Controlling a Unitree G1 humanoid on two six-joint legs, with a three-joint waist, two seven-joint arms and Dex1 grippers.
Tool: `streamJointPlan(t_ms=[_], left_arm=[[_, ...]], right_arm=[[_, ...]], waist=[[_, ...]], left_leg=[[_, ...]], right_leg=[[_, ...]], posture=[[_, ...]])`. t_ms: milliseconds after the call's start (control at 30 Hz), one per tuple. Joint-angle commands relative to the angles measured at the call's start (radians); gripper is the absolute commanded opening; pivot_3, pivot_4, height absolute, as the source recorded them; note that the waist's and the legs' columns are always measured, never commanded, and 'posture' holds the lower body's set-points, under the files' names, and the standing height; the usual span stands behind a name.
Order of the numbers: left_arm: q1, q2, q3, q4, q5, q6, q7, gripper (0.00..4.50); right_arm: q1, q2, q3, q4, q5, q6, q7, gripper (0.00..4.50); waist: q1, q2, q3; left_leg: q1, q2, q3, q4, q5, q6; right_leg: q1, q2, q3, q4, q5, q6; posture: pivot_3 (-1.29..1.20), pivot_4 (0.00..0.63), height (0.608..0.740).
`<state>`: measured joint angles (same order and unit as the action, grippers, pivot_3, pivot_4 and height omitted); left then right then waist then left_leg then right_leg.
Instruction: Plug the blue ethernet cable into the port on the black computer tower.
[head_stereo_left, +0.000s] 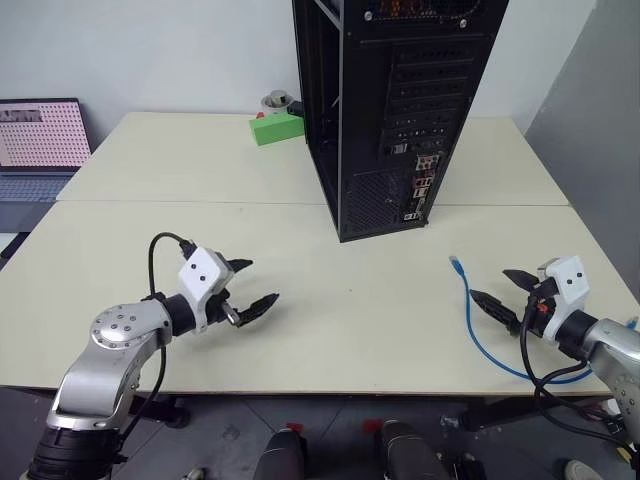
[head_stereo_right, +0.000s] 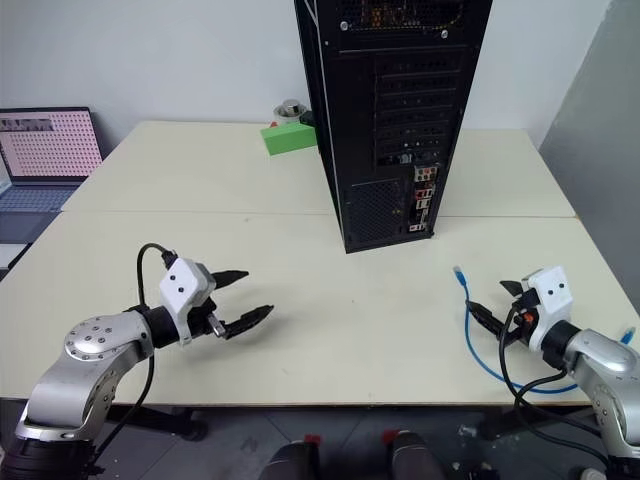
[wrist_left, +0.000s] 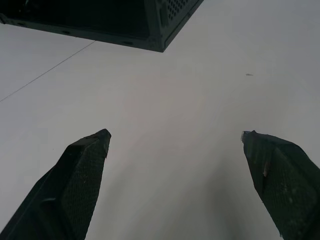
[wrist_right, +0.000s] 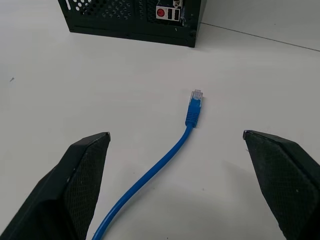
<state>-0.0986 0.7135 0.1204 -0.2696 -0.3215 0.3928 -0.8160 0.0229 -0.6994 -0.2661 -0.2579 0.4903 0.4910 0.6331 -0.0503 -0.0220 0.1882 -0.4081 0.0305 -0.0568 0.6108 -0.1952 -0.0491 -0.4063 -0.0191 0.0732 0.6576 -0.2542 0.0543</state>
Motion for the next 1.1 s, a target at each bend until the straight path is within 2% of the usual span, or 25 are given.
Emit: streamJointPlan(t_ms=[33,500,700,900,1100], left_arm=[[-0.01,0.021,0.014,-0.05,-0.031,0.0,-0.028,4.49],[-0.053,-0.002,-0.029,-0.074,-0.018,0.023,-0.006,4.49],[-0.136,-0.046,-0.133,-0.058,0.009,0.041,0.003,4.49],[-0.232,-0.113,-0.237,-0.036,-0.021,0.051,-0.056,4.49],[-0.298,-0.161,-0.321,0.014,0.028,0.015,-0.093,4.49]], right_arm=[[0.006,-0.012,-0.033,-0.038,-0.001,-0.004,0.009,4.5],[0.009,0.009,-0.014,-0.072,-0.007,0.018,-0.025,4.5],[-0.023,0.08,0.013,-0.071,-0.06,-0.036,-0.093,4.5],[-0.061,0.142,0.053,0.014,-0.098,-0.045,-0.118,4.5],[-0.159,0.195,0.099,0.193,-0.176,-0.115,-0.154,4.5]], waist=[[0.0,0.0,0.0],[0.001,0.0,0.0],[0.001,0.0,0.0],[0.002,0.0,0.0],[-0.004,0.0,0.0]], left_leg=[[0.0,0.0,0.0,0.0,0.0,0.0],[0.0,0.0,0.0,0.0,0.0,0.0],[0.0,0.0,0.0,0.0,0.0,0.0],[0.0,0.0,0.0,0.0,0.0,0.0],[0.0,0.0,0.0,0.0,0.0,0.0]], right_leg=[[0.0,0.0,0.0,0.0,0.0,0.0],[0.0,0.0,0.0,0.0,0.0,0.0],[0.0,0.0,0.0,0.0,0.0,0.0],[0.0,0.0,0.0,0.0,0.0,0.0],[0.0,0.001,0.0,0.001,0.0,0.001]], posture=[[0.0,0.15,0.74],[0.0,0.15,0.74],[0.0,0.15,0.74],[0.0,0.15,0.74],[0.0,0.15,0.74]])
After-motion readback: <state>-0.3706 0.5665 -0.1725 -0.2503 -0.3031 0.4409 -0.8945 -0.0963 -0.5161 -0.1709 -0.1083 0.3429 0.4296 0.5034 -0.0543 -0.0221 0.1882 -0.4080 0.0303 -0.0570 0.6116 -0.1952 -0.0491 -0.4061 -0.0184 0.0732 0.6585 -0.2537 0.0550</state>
